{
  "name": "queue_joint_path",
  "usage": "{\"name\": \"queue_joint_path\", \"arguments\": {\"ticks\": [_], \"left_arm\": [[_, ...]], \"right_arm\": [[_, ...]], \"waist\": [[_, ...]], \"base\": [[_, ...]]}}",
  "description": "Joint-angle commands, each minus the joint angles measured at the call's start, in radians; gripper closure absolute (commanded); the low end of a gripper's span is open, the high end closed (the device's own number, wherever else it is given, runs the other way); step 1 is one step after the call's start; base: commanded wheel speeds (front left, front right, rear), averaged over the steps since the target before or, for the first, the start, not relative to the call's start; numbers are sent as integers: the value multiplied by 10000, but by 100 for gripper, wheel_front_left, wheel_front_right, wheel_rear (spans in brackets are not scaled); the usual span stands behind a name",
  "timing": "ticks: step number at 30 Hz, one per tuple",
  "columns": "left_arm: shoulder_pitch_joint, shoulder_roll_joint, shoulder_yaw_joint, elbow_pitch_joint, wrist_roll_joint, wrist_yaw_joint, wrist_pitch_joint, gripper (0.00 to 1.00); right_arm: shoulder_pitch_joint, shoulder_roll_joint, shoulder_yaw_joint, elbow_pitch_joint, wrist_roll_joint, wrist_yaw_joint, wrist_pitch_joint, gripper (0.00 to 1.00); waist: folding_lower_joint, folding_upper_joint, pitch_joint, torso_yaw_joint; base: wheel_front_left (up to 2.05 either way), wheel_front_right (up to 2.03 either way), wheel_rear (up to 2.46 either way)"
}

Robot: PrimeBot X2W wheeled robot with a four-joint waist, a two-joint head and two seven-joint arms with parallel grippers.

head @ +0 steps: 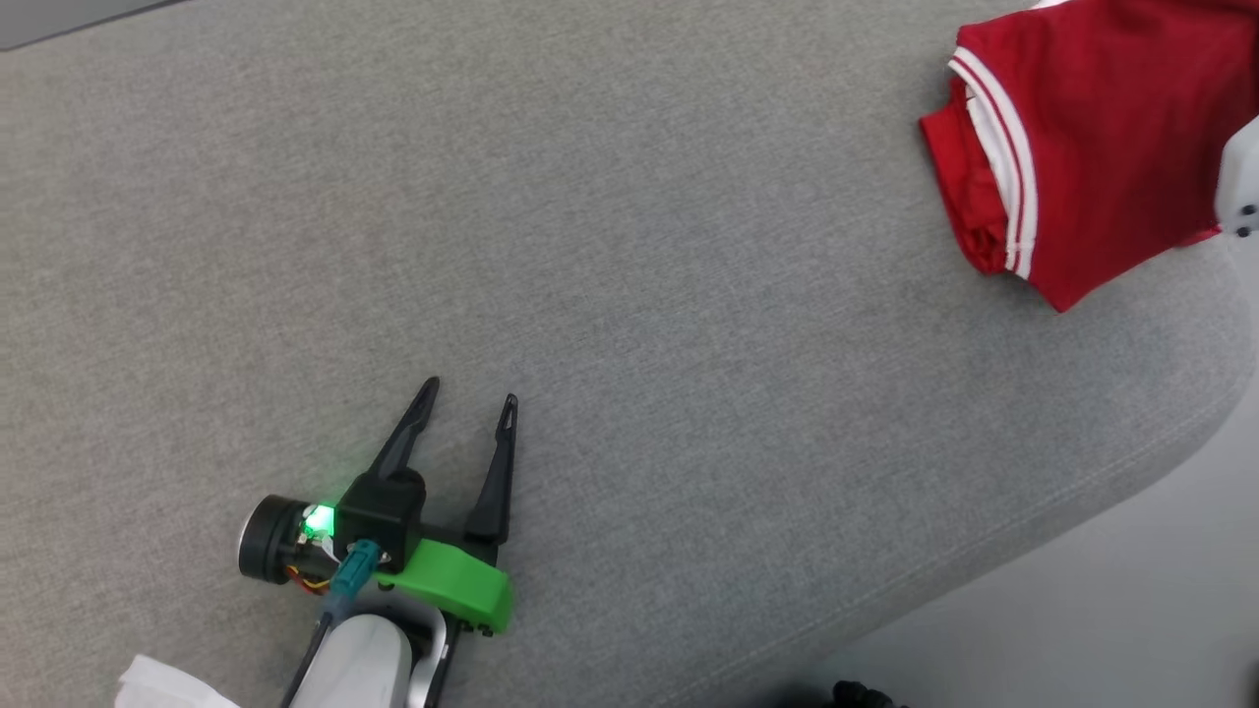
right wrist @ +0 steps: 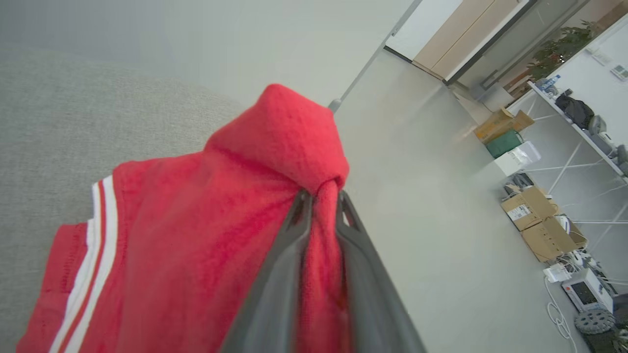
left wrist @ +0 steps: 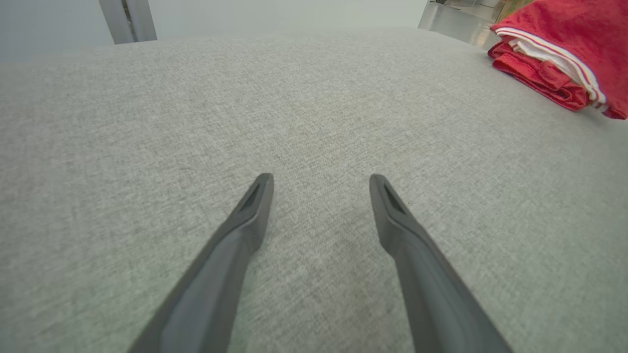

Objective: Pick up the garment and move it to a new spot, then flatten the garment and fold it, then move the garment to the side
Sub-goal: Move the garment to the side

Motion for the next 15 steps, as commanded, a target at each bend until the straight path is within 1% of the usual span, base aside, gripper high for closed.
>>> {"name": "queue_joint_path", "arguments": {"ticks": [1, 4, 8, 11, 13, 15], "left_arm": [[-173, 78, 91, 66, 59, -26, 0, 0], [-237, 80, 145, 75, 32, -30, 0, 0], [-230, 83, 206, 14, -82, 46, 0, 0], [-153, 75, 266, -9, -206, 155, 0, 0], [-90, 74, 334, -28, -247, 242, 0, 0], [-43, 74, 414, -54, -317, 340, 0, 0]], "right_arm": [[-125, -120, -362, 49, -265, -21, 58, 0], [-131, 103, -1251, -126, -627, -21, -277, 0], [111, 770, -2104, -587, -1022, -21, -878, 0], [189, 1564, -2229, -939, -875, -21, -1184, 0], [308, 1996, -2012, -1223, -684, -21, -1264, 0], [479, 2428, -1679, -1822, -323, -21, -1272, 0]], "waist": [[0, -1, 255, 313], [0, -1, 246, 440], [0, -1, 89, 575], [0, -1, -134, 685], [0, -1, -300, 779], [0, -1, -476, 901]], "base": [[0, 0, 0], [0, 0, 0], [0, 0, 0], [0, 0, 0], [0, 0, 0], [0, 0, 0]]}}
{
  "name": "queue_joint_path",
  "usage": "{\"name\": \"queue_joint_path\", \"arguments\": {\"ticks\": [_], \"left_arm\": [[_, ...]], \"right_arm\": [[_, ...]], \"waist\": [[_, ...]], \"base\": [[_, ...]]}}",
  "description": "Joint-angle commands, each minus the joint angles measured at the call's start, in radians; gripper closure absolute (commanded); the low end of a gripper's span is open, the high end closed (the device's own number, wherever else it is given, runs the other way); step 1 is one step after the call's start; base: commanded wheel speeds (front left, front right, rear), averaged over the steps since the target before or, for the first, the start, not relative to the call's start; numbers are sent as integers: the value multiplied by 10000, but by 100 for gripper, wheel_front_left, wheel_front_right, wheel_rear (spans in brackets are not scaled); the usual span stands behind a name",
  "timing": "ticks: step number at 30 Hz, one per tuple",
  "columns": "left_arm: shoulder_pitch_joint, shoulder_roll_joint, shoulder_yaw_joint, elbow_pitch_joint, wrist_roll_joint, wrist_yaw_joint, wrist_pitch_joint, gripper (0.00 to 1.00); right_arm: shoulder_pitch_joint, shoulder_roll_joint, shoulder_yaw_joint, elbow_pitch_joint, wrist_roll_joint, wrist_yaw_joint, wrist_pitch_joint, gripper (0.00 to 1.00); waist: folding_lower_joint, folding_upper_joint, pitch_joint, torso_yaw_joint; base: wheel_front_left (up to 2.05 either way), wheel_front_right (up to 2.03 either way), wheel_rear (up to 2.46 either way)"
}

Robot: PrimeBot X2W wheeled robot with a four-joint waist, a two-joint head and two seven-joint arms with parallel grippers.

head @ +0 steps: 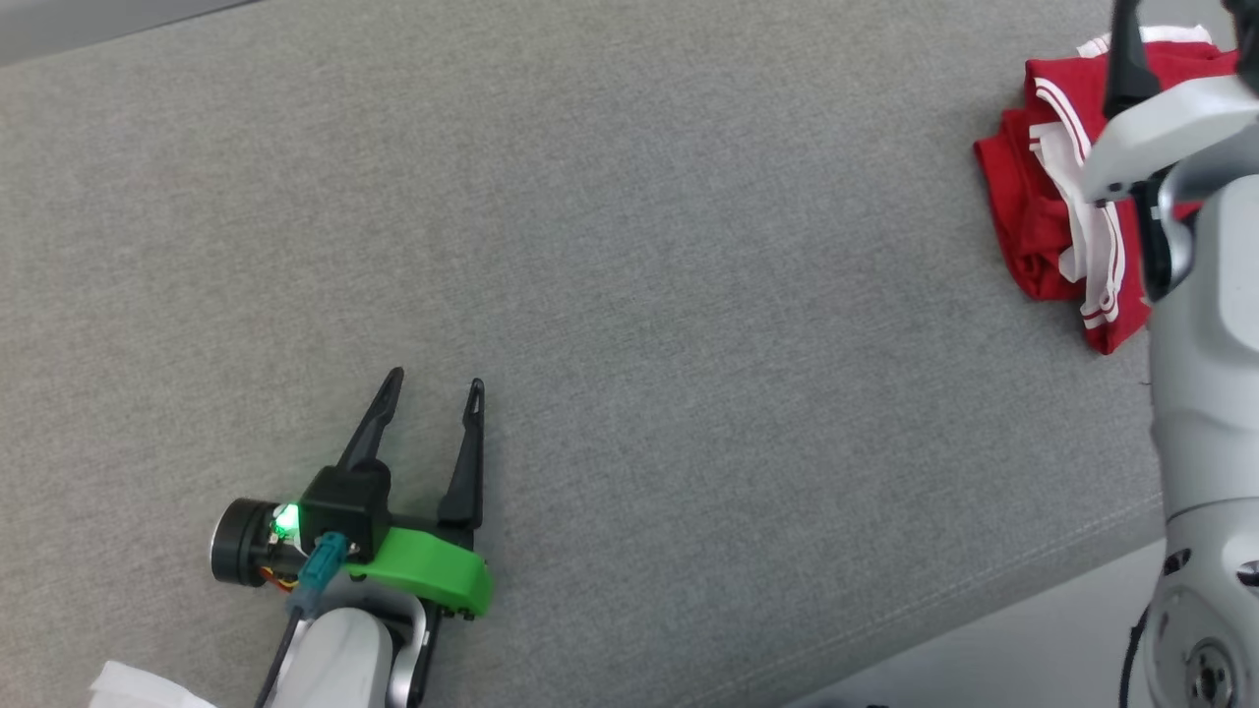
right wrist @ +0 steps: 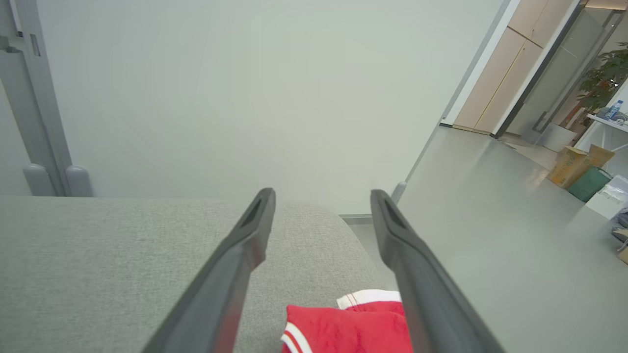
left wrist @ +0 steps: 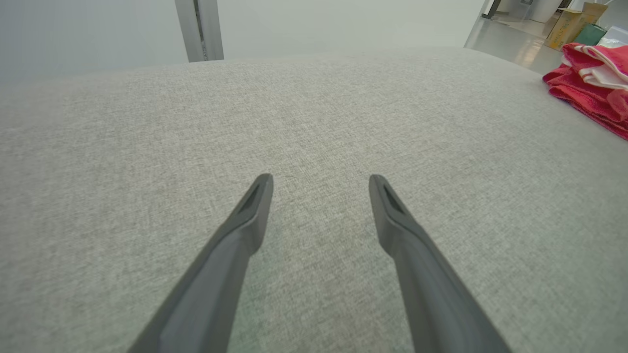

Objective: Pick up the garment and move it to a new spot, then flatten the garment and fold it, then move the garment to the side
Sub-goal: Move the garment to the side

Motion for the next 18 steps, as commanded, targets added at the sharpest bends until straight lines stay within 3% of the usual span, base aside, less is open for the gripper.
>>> {"name": "queue_joint_path", "arguments": {"ticks": [1, 7, 13, 18], "left_arm": [[54, 72, 110, -32, -48, 98, 0, 0], [153, 70, 521, -83, -270, 367, 0, 0], [229, 63, 960, -116, -462, 622, 0, 0], [289, 61, 1318, -76, -531, 789, 0, 0]], "right_arm": [[340, 152, 278, -451, 305, -21, -33, 0], [1574, 743, 1424, -1710, 1927, -20, -38, 0], [2983, 809, 2597, -2008, 3126, -20, -40, 0], [4136, 807, 2870, -2109, 3586, -20, -43, 0]], "waist": [[0, 0, -307, 267], [0, 0, -814, 852], [0, 0, -1264, 1582], [0, 0, -1617, 2160]], "base": [[0, 0, 0], [0, 0, 0], [0, 0, 0], [0, 0, 0]]}}
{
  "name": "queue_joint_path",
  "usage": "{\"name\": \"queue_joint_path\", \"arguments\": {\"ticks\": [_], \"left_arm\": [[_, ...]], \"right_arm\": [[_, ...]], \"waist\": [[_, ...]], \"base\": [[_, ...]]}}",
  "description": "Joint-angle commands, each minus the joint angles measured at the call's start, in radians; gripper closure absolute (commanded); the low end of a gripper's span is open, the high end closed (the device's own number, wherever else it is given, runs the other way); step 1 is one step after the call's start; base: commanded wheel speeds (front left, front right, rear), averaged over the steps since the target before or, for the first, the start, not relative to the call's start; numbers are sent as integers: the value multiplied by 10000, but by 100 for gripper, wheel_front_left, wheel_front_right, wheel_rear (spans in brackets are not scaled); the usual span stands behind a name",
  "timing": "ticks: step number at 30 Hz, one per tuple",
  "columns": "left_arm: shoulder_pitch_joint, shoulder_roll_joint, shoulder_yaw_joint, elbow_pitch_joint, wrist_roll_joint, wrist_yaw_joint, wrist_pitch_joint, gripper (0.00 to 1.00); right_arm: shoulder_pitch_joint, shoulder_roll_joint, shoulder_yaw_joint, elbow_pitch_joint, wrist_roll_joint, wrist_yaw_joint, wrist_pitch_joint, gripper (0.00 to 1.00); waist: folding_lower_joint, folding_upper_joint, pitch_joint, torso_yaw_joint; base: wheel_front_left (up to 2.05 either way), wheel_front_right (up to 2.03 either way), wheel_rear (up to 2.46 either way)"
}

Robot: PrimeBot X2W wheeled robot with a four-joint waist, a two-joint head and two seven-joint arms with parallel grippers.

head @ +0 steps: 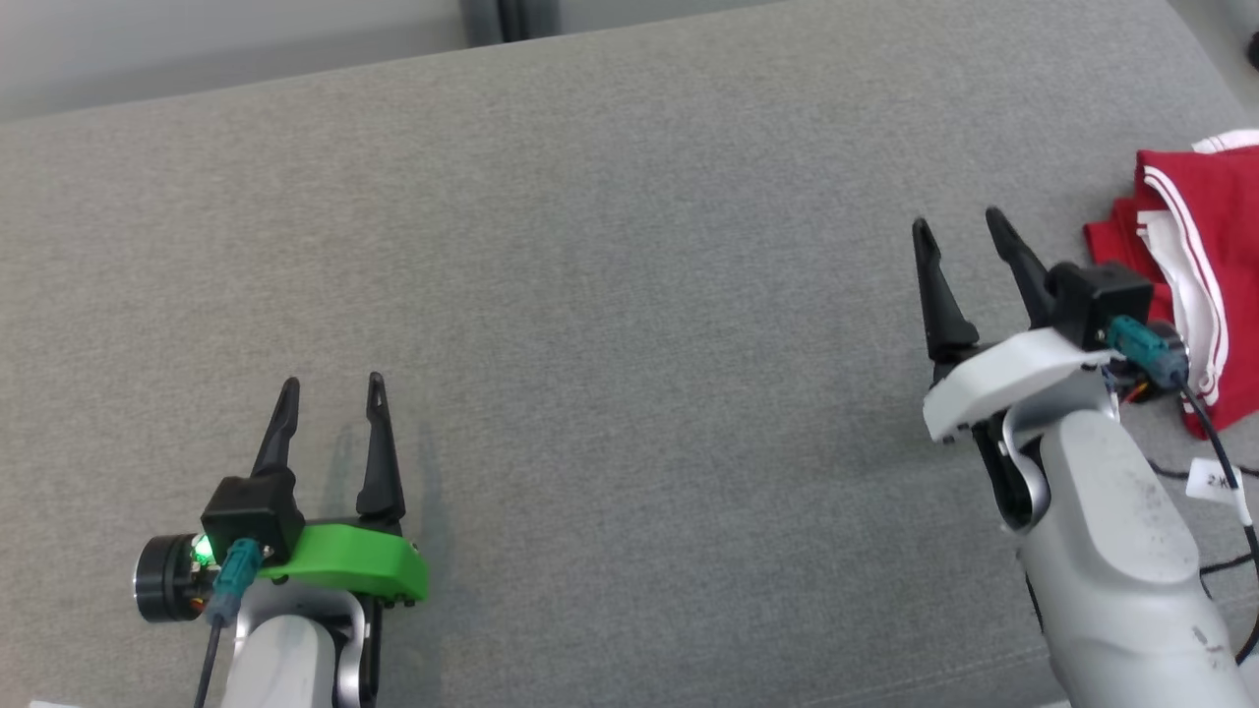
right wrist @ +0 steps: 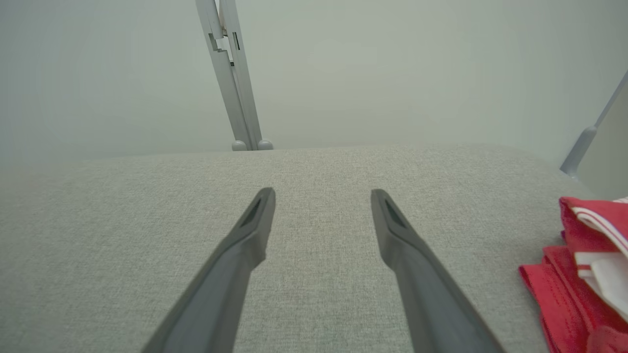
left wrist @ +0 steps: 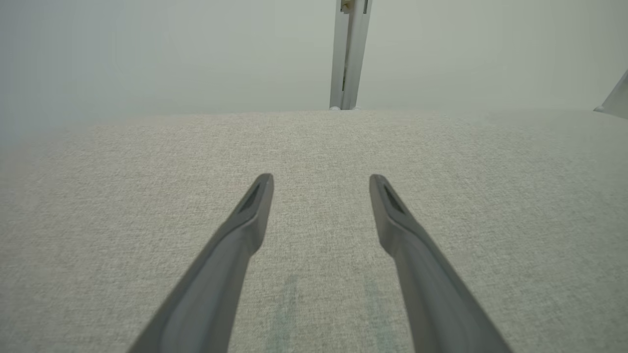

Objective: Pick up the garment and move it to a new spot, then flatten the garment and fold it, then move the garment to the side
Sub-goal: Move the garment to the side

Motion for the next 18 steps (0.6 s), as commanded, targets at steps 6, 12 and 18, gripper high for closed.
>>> {"name": "queue_joint_path", "arguments": {"ticks": [6, 12, 18], "left_arm": [[408, 44, 403, 171, -152, 84, 0, 0], [857, 43, 492, 277, -278, -134, 0, 0], [1339, 47, 501, 366, -534, -307, 0, 0]], "right_arm": [[1368, -47, -234, -324, 24, -18, -36, 0], [2177, -43, -481, -511, 210, -18, -36, 0], [2781, -41, -567, -545, 319, -18, -36, 0]], "waist": [[0, 0, -885, 1035], [0, 0, -1383, 1273], [0, 0, -1886, 1384]], "base": [[0, 0, 0], [0, 0, 0], [0, 0, 0]]}}
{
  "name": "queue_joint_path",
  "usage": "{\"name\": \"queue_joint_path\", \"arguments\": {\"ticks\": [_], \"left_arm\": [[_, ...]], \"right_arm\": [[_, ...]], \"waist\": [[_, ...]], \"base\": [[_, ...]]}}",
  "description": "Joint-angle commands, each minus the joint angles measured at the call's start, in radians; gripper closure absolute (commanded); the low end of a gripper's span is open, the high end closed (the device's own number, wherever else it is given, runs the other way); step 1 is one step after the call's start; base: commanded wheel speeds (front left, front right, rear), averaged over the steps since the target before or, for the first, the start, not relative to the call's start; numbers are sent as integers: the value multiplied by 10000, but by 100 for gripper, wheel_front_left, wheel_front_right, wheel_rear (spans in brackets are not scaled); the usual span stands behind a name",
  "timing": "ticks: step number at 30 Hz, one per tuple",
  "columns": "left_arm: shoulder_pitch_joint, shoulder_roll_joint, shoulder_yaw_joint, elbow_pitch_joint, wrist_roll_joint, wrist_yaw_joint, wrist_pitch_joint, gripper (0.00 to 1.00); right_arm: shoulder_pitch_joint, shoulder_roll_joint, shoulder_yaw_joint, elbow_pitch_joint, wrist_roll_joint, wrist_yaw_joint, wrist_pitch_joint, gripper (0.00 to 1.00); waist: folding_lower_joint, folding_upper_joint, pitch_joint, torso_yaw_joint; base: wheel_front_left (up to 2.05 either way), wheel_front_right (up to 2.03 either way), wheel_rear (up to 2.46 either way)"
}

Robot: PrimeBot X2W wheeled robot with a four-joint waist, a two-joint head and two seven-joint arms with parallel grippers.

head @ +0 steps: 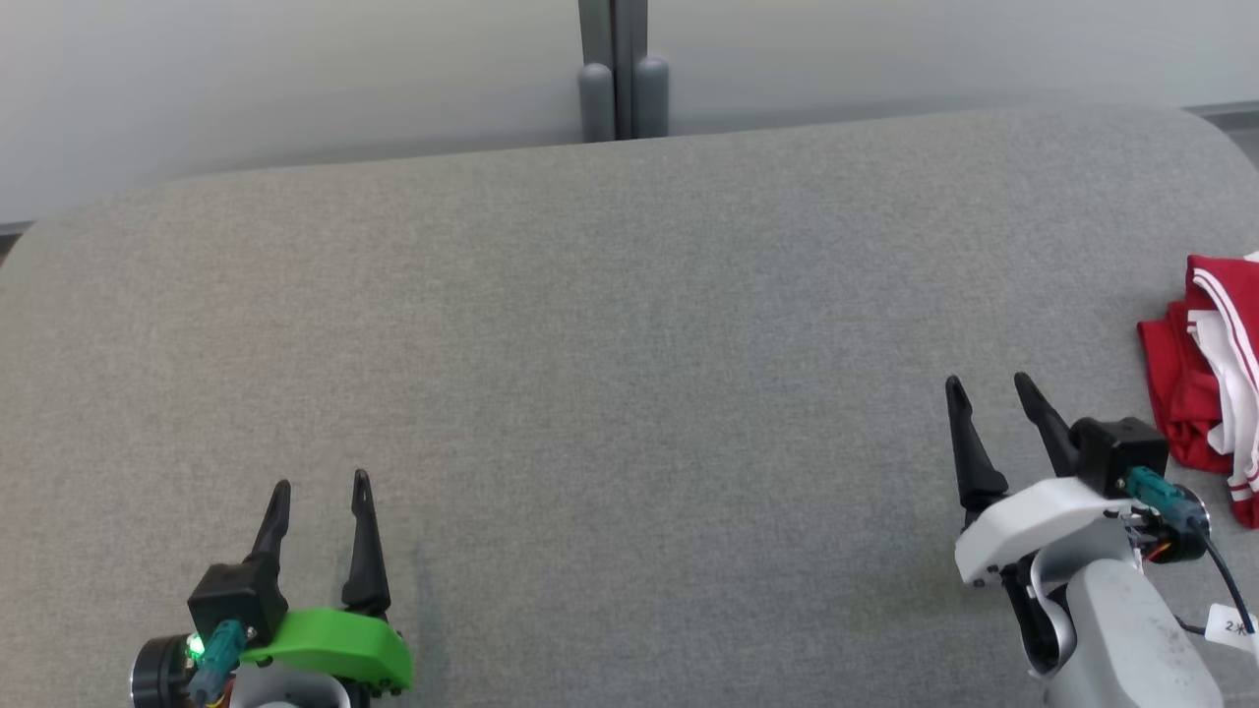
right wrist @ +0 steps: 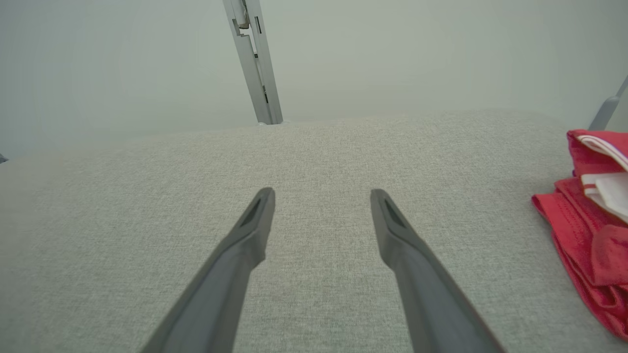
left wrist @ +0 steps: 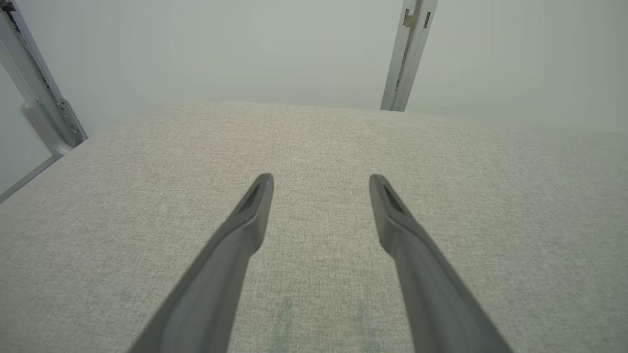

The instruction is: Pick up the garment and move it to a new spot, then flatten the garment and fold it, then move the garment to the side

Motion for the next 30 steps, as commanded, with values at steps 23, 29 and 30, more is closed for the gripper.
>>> {"name": "queue_joint_path", "arguments": {"ticks": [23, 29, 30], "left_arm": [[869, -52, -95, 384, -958, -42, 237, 100], [759, -45, 32, 272, -2057, -112, 522, 100], [742, -44, 53, 247, -2254, -123, 571, 100]], "right_arm": [[1456, 101, -33, 133, 822, 1, 305, 100], [1509, 89, -52, -117, 1987, 1, 581, 100], [1523, 87, -51, -166, 2192, 0, 625, 100]], "waist": [[0, 0, -1024, 189], [0, 0, -1021, 196], [0, 0, -1020, 197]], "base": [[0, 0, 0], [0, 0, 0], [0, 0, 0]]}}
